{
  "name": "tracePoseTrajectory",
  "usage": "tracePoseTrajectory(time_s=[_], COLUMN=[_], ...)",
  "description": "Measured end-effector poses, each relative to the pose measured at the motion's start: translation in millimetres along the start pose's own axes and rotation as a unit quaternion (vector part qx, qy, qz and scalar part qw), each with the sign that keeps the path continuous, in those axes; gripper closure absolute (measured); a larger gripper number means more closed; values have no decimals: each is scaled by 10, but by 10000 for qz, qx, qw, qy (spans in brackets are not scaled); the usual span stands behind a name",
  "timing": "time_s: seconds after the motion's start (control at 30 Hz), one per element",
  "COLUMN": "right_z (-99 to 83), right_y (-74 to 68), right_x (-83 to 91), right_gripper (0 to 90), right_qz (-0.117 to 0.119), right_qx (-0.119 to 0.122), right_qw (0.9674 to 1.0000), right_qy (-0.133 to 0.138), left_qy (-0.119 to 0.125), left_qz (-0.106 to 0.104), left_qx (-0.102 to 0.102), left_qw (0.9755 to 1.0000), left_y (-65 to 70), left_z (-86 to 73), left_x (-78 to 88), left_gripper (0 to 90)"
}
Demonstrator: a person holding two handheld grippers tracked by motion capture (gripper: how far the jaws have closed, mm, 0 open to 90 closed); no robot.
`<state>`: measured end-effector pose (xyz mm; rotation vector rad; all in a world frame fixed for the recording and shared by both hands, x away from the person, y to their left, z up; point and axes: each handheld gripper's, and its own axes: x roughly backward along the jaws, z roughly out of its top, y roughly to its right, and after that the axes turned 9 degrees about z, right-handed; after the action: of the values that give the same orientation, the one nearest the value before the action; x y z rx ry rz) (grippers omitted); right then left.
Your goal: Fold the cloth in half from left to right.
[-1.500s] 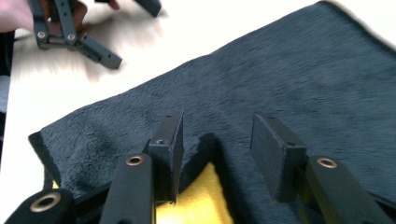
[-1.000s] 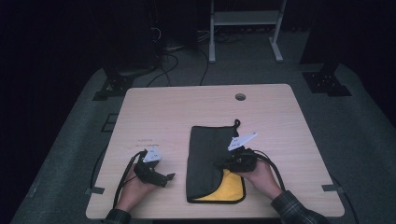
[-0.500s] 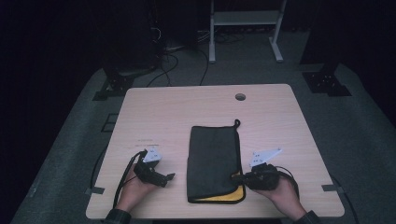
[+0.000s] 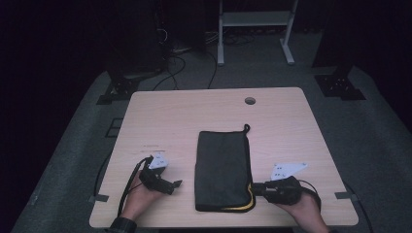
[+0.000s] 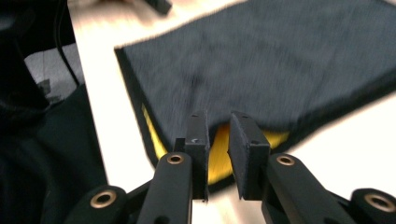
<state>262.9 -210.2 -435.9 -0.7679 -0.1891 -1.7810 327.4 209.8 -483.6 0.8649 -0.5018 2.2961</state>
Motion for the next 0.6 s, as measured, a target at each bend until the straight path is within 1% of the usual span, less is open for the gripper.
tracePoseTrajectory(time_s=[0.07,0.17,0.27,0.3,0.33,0.37,0.43,0.47,0.5,0.53,0.57,0.6], right_z=[69,156,156,133,115,80,19,-8,-44,-54,-71,-81], right_y=[17,93,151,167,164,154,144,139,130,122,108,101], right_x=[-41,-200,-326,-373,-391,-410,-428,-432,-416,-409,-399,-399], right_gripper=[787,787,785,770,762,739,673,649,602,585,570,565], right_qz=[30,-11,-58,-46,-53,-88,-150,-180,-143,-115,-138,-162], right_qx=[82,201,270,321,319,391,448,481,551,538,577,609], right_qw=[10000,9997,9988,9980,9975,9963,9940,9931,9931,9932,9924,9922], right_qy=[45,-107,-393,-536,-631,-757,-984,-1053,-1023,-1029,-1081,-1072], left_qy=[0,0,0,-4,0,-1,-1,-1,0,1,3,0], left_qz=[0,1,1,4,10,10,10,11,10,13,14,14], left_qx=[1,2,2,-2,12,11,11,12,13,24,24,19], left_qw=[10000,10000,10000,10000,10000,10000,10000,10000,10000,10000,10000,10000], left_y=[0,0,1,0,2,1,1,2,2,4,4,4], left_z=[0,0,0,-1,-2,-3,-3,-3,-4,-6,-6,-6], left_x=[0,0,0,1,2,3,3,3,4,5,6,7], left_gripper=[0,0,0,0,0,0,0,0,0,0,0,0])
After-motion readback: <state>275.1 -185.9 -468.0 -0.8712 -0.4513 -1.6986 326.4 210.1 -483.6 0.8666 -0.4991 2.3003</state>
